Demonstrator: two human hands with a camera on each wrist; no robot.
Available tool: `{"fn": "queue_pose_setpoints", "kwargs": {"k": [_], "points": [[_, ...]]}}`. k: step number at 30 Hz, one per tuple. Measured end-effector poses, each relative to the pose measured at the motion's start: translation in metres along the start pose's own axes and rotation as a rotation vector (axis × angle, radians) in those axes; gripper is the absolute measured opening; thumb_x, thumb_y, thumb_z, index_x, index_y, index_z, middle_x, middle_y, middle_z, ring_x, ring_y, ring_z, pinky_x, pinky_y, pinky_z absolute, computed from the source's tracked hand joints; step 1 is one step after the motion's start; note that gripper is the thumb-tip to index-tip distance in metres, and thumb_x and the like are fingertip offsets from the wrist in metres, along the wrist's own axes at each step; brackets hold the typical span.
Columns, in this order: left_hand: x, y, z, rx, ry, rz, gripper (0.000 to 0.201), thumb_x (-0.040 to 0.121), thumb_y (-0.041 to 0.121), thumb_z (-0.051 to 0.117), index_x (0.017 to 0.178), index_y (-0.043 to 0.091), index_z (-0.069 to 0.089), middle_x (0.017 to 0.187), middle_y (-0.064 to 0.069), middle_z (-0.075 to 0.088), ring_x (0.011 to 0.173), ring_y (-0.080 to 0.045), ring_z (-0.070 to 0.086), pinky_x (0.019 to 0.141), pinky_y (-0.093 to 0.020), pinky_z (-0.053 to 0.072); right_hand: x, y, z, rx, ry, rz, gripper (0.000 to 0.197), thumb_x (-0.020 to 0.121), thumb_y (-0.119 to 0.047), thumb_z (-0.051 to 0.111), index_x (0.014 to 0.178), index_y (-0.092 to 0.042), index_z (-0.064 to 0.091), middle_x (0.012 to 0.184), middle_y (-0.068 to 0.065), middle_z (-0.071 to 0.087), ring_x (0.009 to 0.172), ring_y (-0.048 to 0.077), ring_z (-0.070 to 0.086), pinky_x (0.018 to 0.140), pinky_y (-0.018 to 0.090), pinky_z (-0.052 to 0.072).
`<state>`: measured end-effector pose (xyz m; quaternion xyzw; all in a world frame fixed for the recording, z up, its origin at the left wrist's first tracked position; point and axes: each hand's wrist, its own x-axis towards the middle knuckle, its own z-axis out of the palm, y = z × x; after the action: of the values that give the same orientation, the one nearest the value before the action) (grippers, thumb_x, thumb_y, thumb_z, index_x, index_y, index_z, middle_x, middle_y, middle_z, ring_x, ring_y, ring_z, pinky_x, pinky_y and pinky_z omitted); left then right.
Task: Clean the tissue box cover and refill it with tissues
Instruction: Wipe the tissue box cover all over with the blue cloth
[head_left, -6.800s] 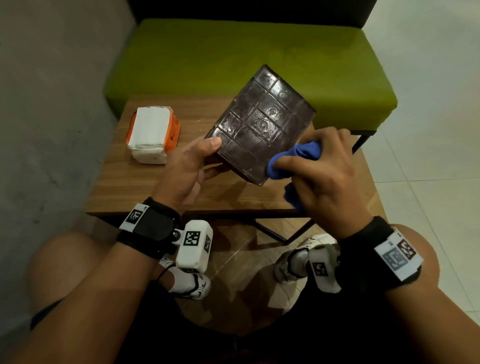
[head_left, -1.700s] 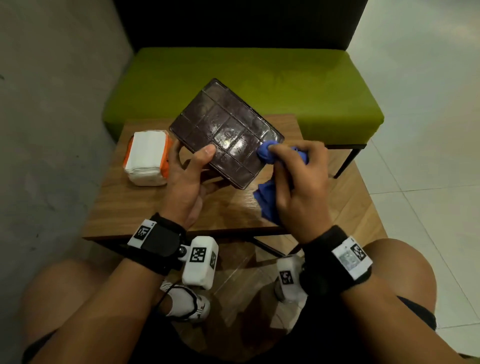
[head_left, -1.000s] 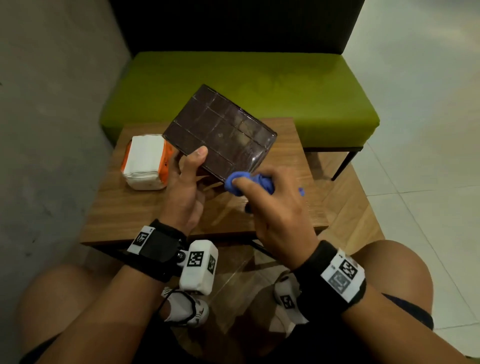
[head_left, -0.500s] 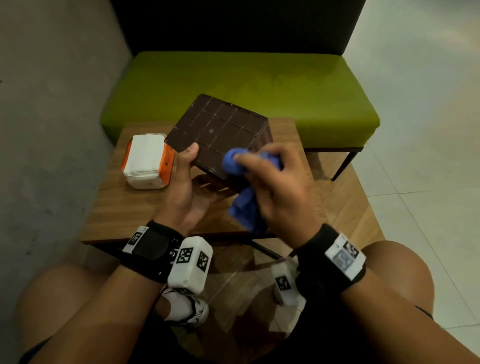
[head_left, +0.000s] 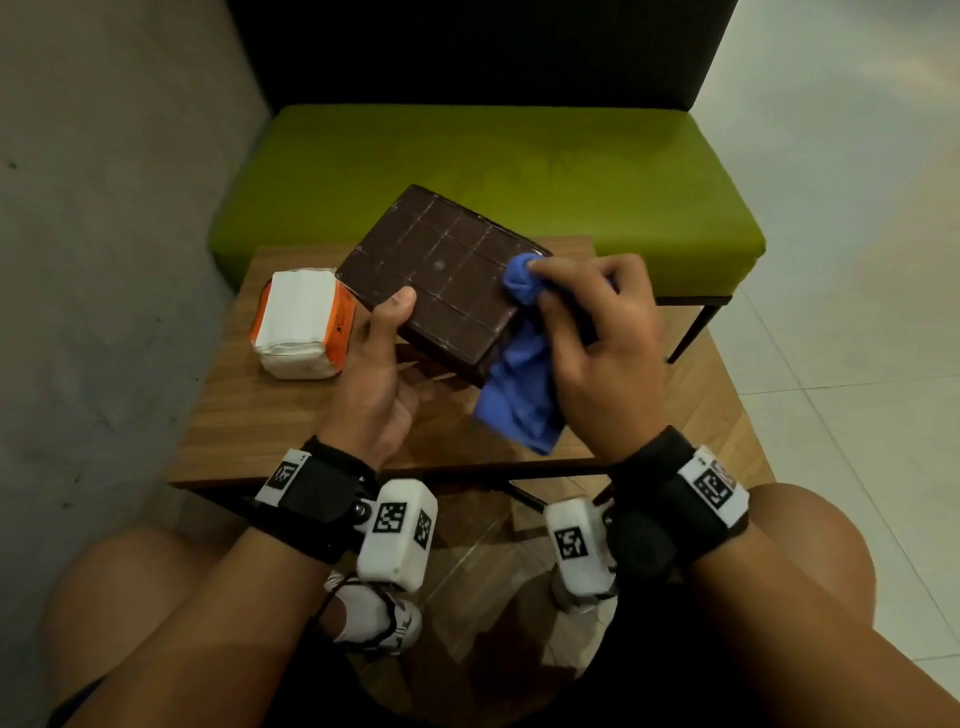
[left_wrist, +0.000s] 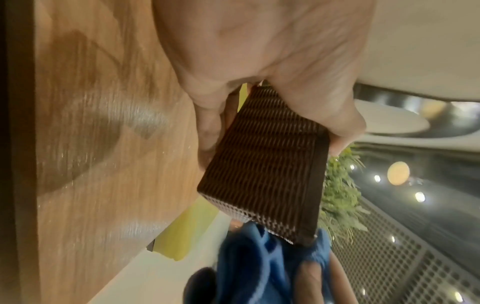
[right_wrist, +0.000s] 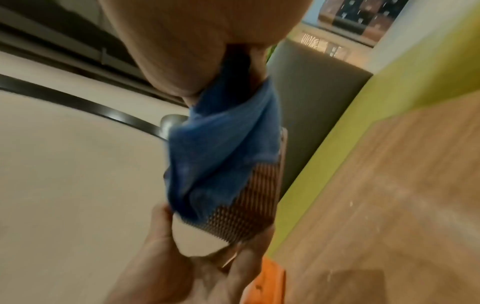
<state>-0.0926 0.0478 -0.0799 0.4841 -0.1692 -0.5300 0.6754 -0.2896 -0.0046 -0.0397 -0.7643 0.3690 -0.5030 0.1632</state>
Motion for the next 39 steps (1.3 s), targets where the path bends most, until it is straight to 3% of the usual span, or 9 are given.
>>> {"fn": "queue_pose_setpoints", "kwargs": {"k": [6, 14, 20, 23, 26, 29, 31, 34, 39], "points": [[-0.006, 0.009, 0.004, 0.162, 0.048, 0.175, 0.081, 0.082, 0.041, 0.087, 0.152, 0.023, 0.05, 0.132, -0.011, 0.075, 0.115, -0.039, 0.077, 0.081, -0.064, 0.065, -0.026, -0.012, -0.001, -0.13, -0.361, -0.179, 0.019, 0.103, -0.012, 0.066, 0.119, -0.015, 0.076, 0.111, 0.009, 0.049, 0.094, 0.02, 0.051, 0.071, 0.037, 0.052], [-0.015, 0.003, 0.003, 0.368, -0.057, 0.275, 0.078, 0.086, 0.029, 0.088, 0.152, 0.028, 0.047, 0.136, -0.011, 0.073, 0.119, -0.035, 0.076, 0.084, -0.064, 0.065, 0.019, -0.011, 0.006, -0.18, -0.139, -0.075, 0.02, 0.103, -0.014, 0.062, 0.118, -0.012, 0.076, 0.107, 0.013, 0.053, 0.098, 0.026, 0.054, 0.078, 0.042, 0.051], [-0.014, 0.017, -0.009, 0.278, 0.011, 0.248, 0.084, 0.08, 0.035, 0.087, 0.154, 0.03, 0.047, 0.137, -0.007, 0.072, 0.112, -0.032, 0.079, 0.077, -0.054, 0.067, -0.02, -0.018, 0.0, -0.186, -0.448, -0.227, 0.026, 0.102, -0.024, 0.059, 0.123, -0.014, 0.072, 0.111, 0.01, 0.05, 0.09, 0.012, 0.051, 0.073, 0.03, 0.051], [-0.015, 0.014, -0.013, 0.262, 0.002, 0.217, 0.087, 0.078, 0.036, 0.088, 0.154, 0.034, 0.046, 0.14, -0.004, 0.071, 0.118, -0.032, 0.076, 0.082, -0.06, 0.066, -0.006, -0.003, -0.001, -0.203, -0.277, -0.143, 0.021, 0.103, -0.016, 0.061, 0.118, -0.014, 0.075, 0.106, 0.011, 0.051, 0.092, 0.015, 0.047, 0.074, 0.033, 0.048], [-0.017, 0.004, -0.007, 0.286, -0.03, 0.177, 0.088, 0.084, 0.025, 0.091, 0.157, 0.033, 0.042, 0.137, -0.008, 0.07, 0.108, -0.024, 0.08, 0.074, -0.047, 0.067, 0.024, -0.002, 0.013, -0.203, -0.121, -0.033, 0.019, 0.102, -0.012, 0.063, 0.115, -0.012, 0.076, 0.104, 0.014, 0.054, 0.096, 0.025, 0.053, 0.079, 0.039, 0.048], [-0.017, -0.007, -0.002, 0.383, -0.045, 0.185, 0.081, 0.094, 0.01, 0.079, 0.16, 0.03, 0.037, 0.117, -0.011, 0.068, 0.085, -0.006, 0.079, 0.061, -0.025, 0.062, 0.029, -0.025, 0.035, -0.155, -0.132, -0.055, 0.019, 0.1, -0.014, 0.063, 0.113, -0.012, 0.077, 0.103, 0.015, 0.057, 0.095, 0.021, 0.05, 0.076, 0.032, 0.041], [-0.017, -0.01, -0.004, 0.392, -0.044, 0.184, 0.078, 0.096, 0.005, 0.076, 0.16, 0.028, 0.038, 0.105, -0.009, 0.067, 0.079, -0.006, 0.078, 0.062, -0.023, 0.061, 0.018, -0.039, 0.043, -0.093, -0.219, -0.123, 0.024, 0.102, -0.019, 0.058, 0.115, -0.011, 0.077, 0.102, 0.016, 0.056, 0.096, 0.027, 0.053, 0.075, 0.038, 0.046], [-0.014, -0.006, -0.014, 0.353, -0.016, 0.159, 0.078, 0.094, 0.01, 0.079, 0.158, 0.033, 0.041, 0.117, -0.009, 0.069, 0.094, -0.016, 0.08, 0.068, -0.032, 0.065, 0.007, -0.029, 0.033, -0.103, -0.327, -0.164, 0.026, 0.103, -0.023, 0.057, 0.119, -0.013, 0.076, 0.104, 0.014, 0.054, 0.097, 0.031, 0.056, 0.074, 0.046, 0.052], [-0.016, -0.002, -0.015, 0.36, 0.002, 0.143, 0.084, 0.08, 0.037, 0.09, 0.15, 0.045, 0.045, 0.133, -0.008, 0.07, 0.107, -0.021, 0.079, 0.065, -0.029, 0.062, 0.029, 0.006, 0.022, -0.111, -0.164, 0.032, 0.02, 0.1, -0.017, 0.064, 0.115, -0.018, 0.077, 0.106, 0.011, 0.057, 0.097, 0.027, 0.061, 0.084, 0.043, 0.053]]}}
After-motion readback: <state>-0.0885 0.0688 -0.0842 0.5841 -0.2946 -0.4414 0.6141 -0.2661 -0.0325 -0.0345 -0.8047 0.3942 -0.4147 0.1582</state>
